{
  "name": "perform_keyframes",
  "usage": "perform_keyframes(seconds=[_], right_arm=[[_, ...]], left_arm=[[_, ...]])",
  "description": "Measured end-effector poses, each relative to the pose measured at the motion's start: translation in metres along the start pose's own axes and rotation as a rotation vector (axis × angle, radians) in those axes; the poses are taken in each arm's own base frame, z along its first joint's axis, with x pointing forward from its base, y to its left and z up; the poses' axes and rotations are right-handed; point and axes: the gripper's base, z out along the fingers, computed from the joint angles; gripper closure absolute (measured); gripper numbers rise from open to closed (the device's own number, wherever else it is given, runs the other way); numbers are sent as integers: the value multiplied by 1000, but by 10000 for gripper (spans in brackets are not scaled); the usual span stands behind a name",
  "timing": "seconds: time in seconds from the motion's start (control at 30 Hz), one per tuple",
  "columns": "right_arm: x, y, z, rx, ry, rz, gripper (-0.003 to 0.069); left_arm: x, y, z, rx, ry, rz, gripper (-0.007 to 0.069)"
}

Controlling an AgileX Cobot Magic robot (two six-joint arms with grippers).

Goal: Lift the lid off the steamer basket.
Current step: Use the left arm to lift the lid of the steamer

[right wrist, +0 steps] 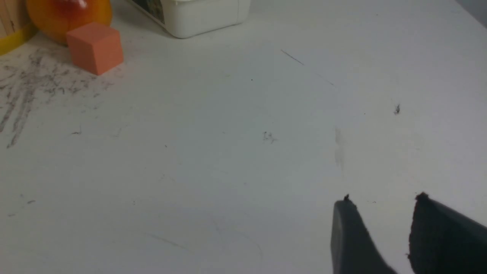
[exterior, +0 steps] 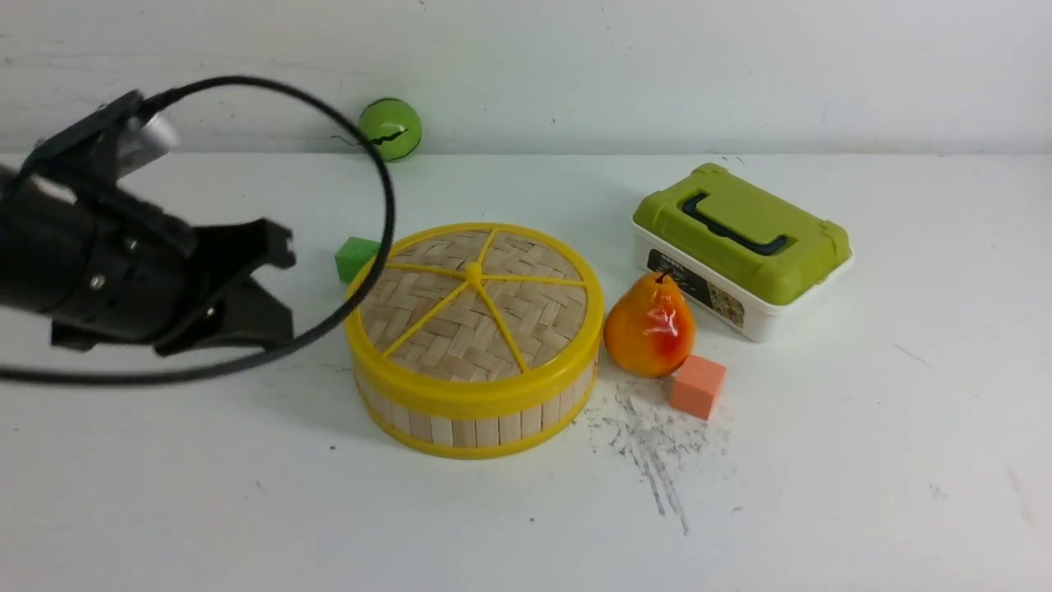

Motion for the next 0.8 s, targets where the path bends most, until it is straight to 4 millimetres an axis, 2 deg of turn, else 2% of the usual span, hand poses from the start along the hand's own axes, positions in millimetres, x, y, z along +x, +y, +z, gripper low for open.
perform_keyframes(seconds=[0.1, 0.17, 0.23, 0.33, 0.53, 0.63, 0.67, 0.7, 0.77, 0.8], right_arm=[[0, 0, 0, 0, 0, 0, 419], [0, 0, 0, 0, 0, 0, 419], [0, 0, 0, 0, 0, 0, 419], [0, 0, 0, 0, 0, 0, 419], [0, 0, 0, 0, 0, 0, 419], [0, 0, 0, 0, 0, 0, 419], [0, 0, 0, 0, 0, 0, 419], [0, 0, 0, 0, 0, 0, 419], [0, 0, 0, 0, 0, 0, 419], [0, 0, 0, 0, 0, 0, 419]], left_arm=[[-20, -15, 14, 22, 54, 45, 637], [-25, -22, 23, 27, 81, 68, 637], [-39, -43, 37, 29, 120, 139, 637], [-52, -64, 55, -17, 143, 219, 637], [-69, -87, 84, -148, 130, 324, 622], [-76, -102, 100, -207, 94, 408, 533], [-76, -102, 101, -206, 94, 409, 526], [-76, -105, 112, -224, 95, 435, 463], [-75, -107, 117, -224, 97, 441, 413], [-73, -105, 128, -225, 112, 440, 342]])
